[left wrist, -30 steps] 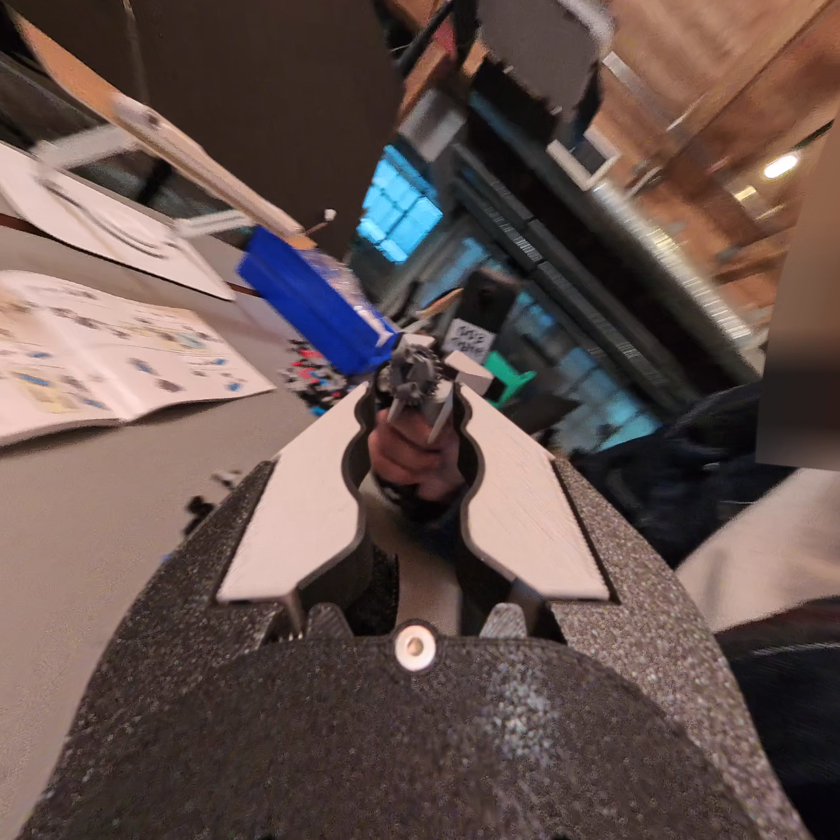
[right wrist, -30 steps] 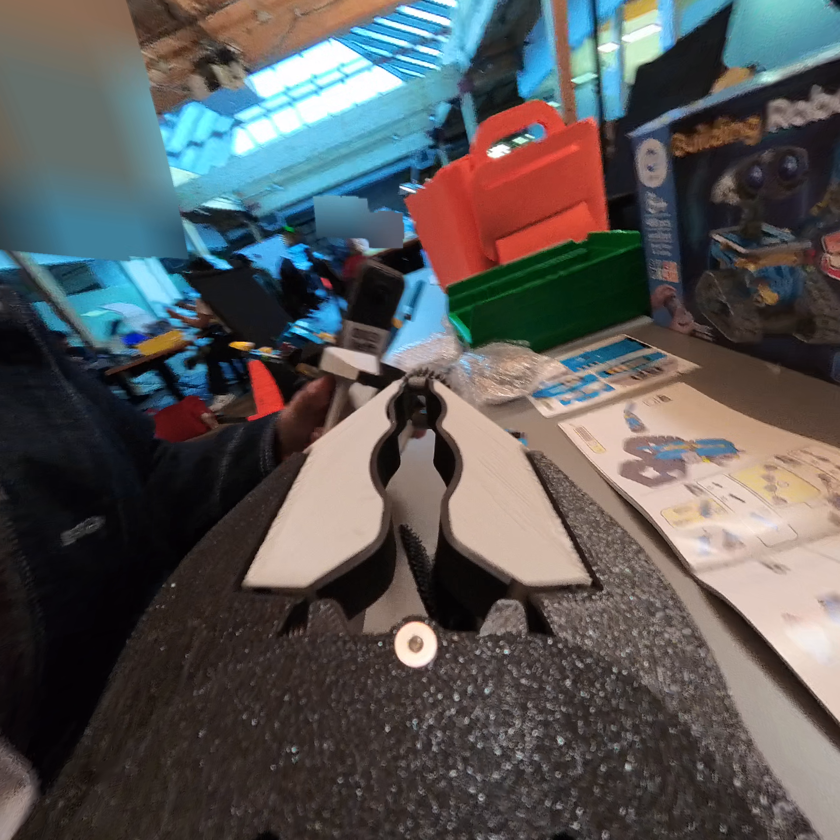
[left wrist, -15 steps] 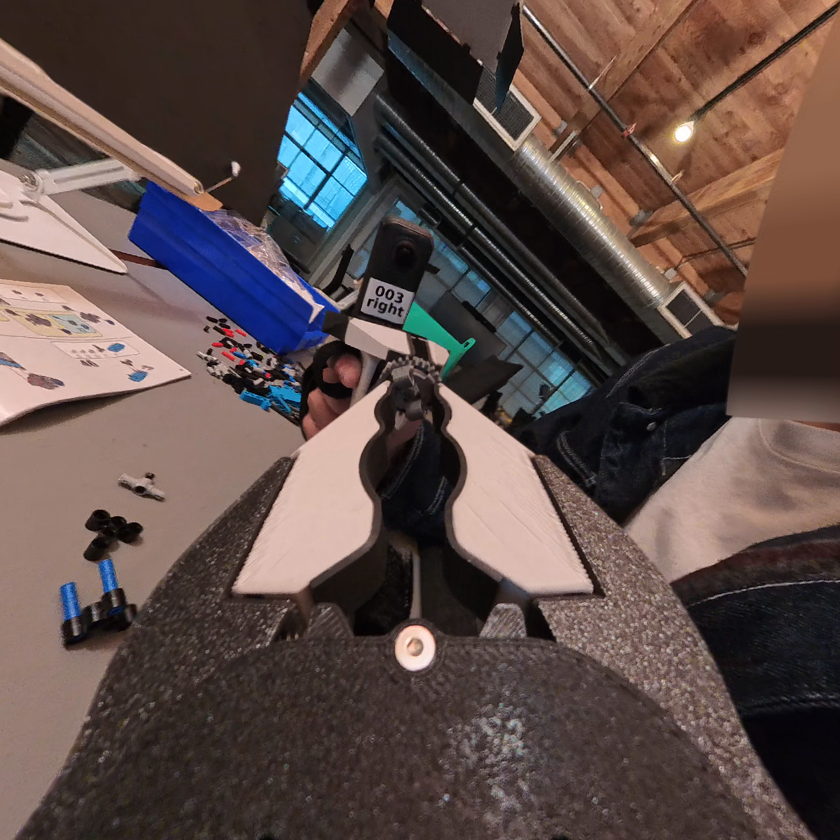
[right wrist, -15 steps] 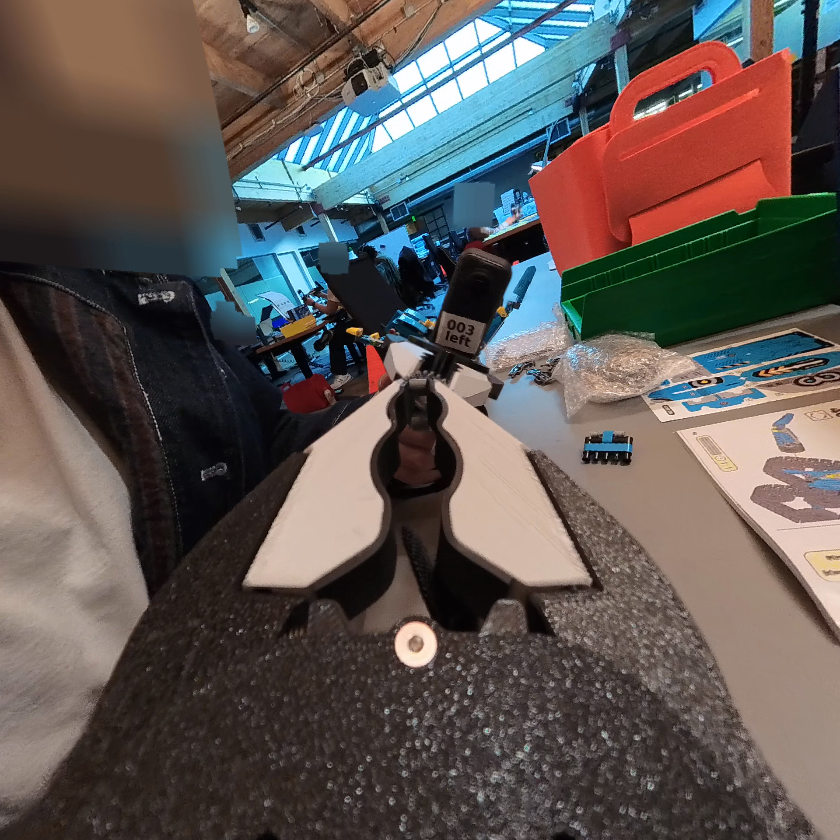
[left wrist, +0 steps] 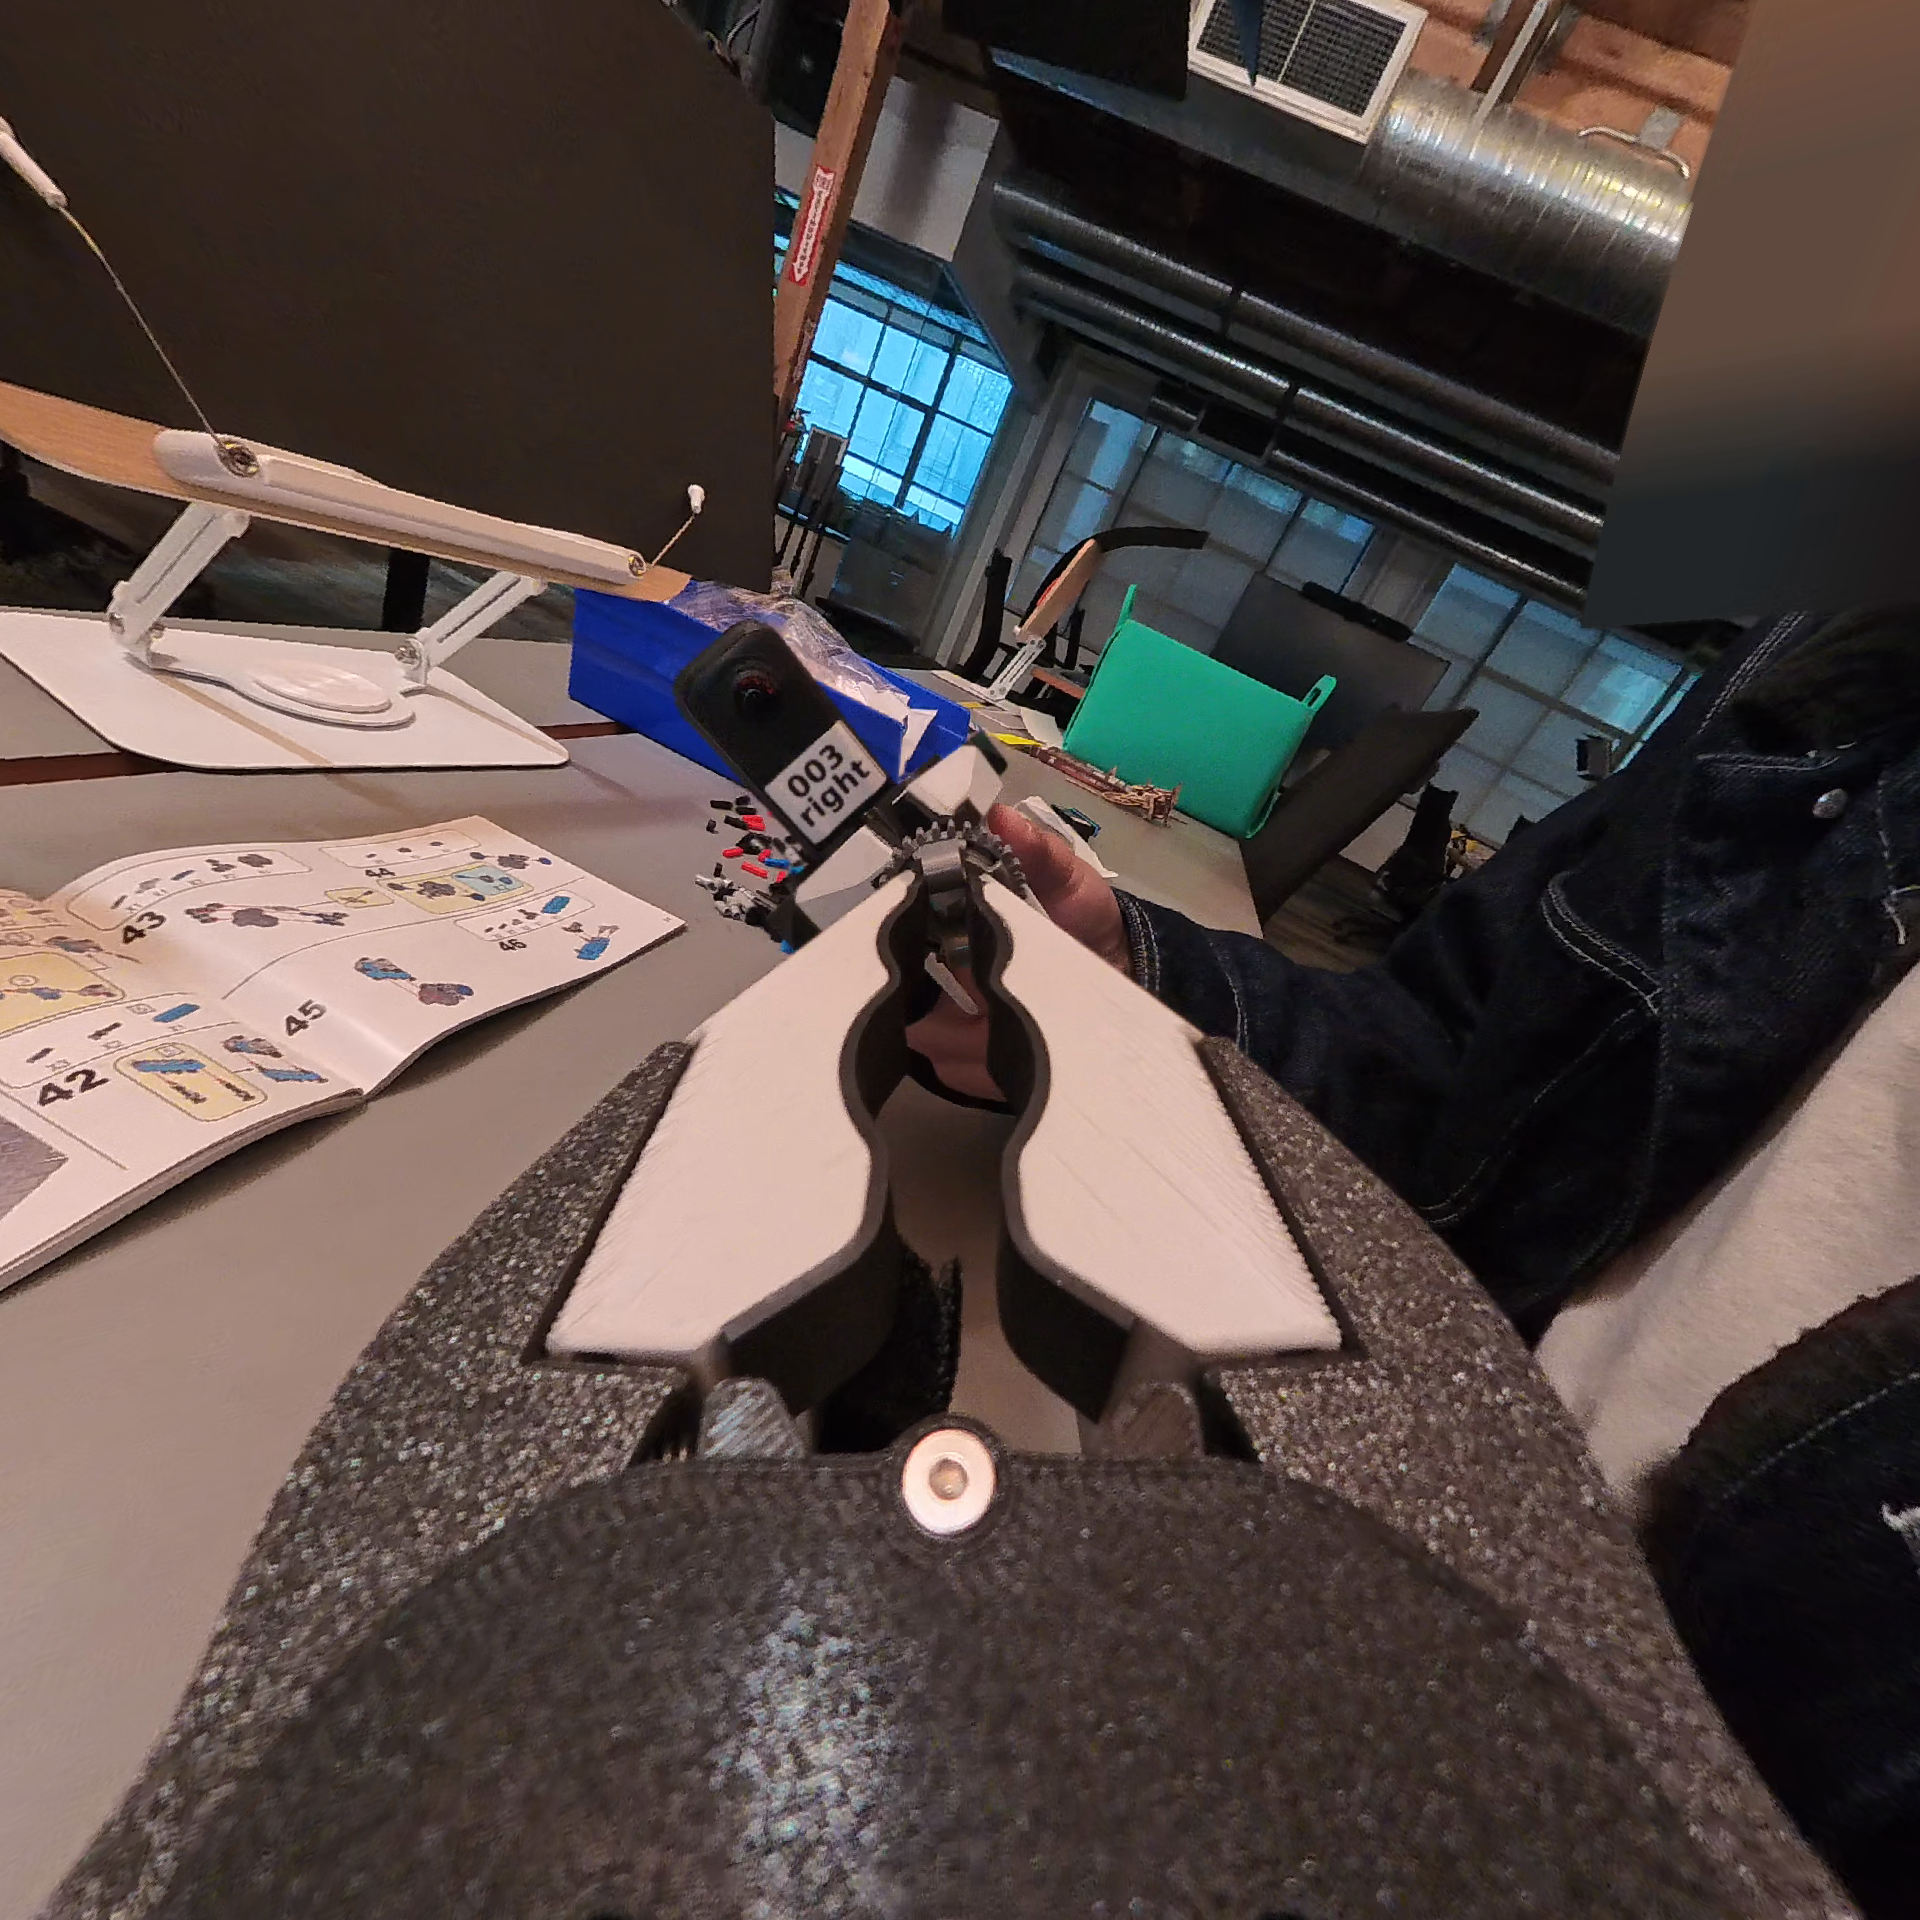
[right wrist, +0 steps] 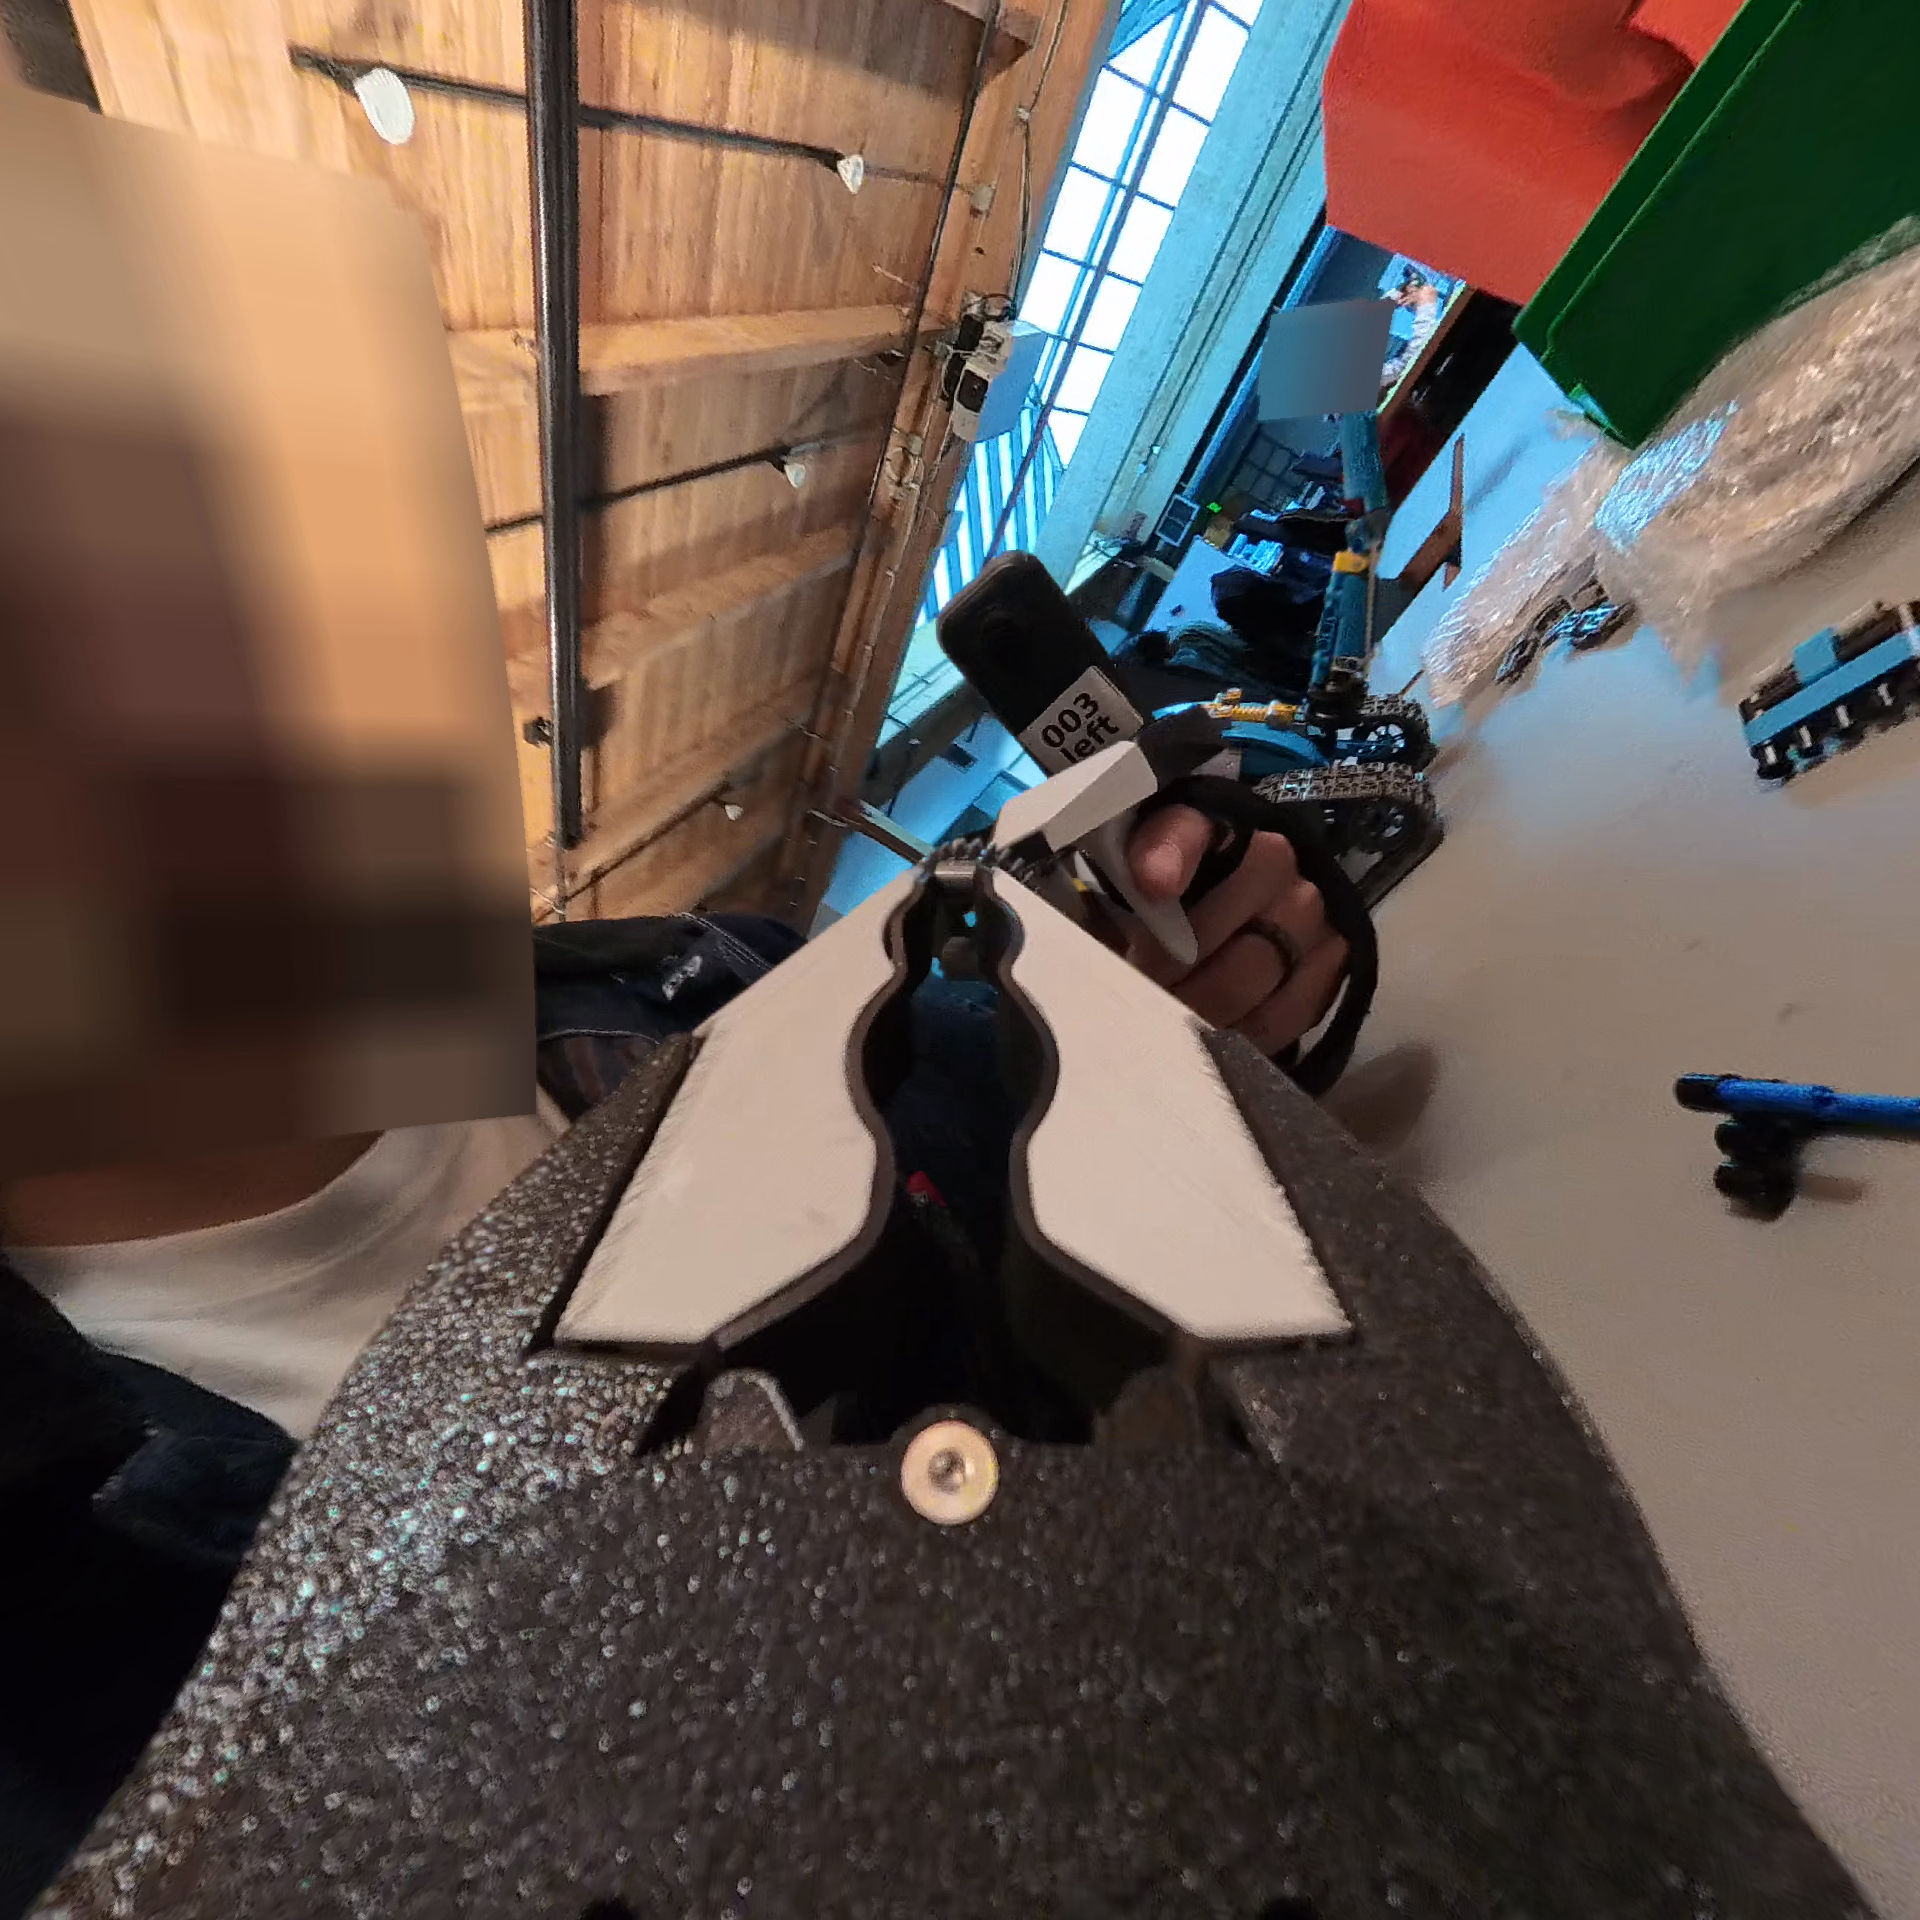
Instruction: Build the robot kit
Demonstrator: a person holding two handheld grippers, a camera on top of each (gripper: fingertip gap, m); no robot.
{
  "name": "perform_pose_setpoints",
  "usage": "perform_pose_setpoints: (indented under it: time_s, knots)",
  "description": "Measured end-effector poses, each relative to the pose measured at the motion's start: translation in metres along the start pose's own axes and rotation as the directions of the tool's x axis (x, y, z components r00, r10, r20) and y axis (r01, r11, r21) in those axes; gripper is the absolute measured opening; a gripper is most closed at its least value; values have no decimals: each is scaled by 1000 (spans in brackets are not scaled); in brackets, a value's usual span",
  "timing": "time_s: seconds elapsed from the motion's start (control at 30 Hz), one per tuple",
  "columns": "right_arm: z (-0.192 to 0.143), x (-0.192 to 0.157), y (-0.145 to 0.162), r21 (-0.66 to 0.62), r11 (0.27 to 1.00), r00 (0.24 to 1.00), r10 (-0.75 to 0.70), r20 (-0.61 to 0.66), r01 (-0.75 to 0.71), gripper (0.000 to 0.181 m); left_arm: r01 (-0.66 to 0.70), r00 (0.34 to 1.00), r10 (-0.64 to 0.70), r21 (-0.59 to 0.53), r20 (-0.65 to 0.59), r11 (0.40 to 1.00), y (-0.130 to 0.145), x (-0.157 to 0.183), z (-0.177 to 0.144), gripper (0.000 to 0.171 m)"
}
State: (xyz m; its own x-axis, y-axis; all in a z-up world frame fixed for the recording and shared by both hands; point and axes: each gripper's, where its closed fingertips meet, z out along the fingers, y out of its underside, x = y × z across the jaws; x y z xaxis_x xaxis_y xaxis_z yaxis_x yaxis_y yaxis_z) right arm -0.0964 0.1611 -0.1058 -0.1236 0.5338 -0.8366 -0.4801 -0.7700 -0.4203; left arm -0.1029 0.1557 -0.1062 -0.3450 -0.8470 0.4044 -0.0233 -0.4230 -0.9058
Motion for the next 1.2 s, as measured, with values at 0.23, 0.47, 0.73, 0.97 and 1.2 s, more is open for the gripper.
perform_pose_setpoints:
  time_s: [0.23,0.47,0.73,0.97,1.2]
  knots:
    - [1,-5,5,-62,952,951,-303,-59,300,7,92,995,-92,-4,-50,996,0,3,-1,7]
    - [-10,3,18,-225,611,606,-789,-97,759,7,249,966,-254,-82,-55,965,16,-2,4,6]
    - [-12,22,22,-421,234,204,-972,-115,876,7,478,876,-481,-82,-23,874,25,-20,0,5]
    - [-11,34,20,-602,-69,-140,-988,-71,795,8,537,843,-537,-58,6,842,27,-31,-3,4]
    - [-8,14,12,-216,713,692,-700,-176,667,7,167,985,-162,-76,66,983,12,-14,-1,5]
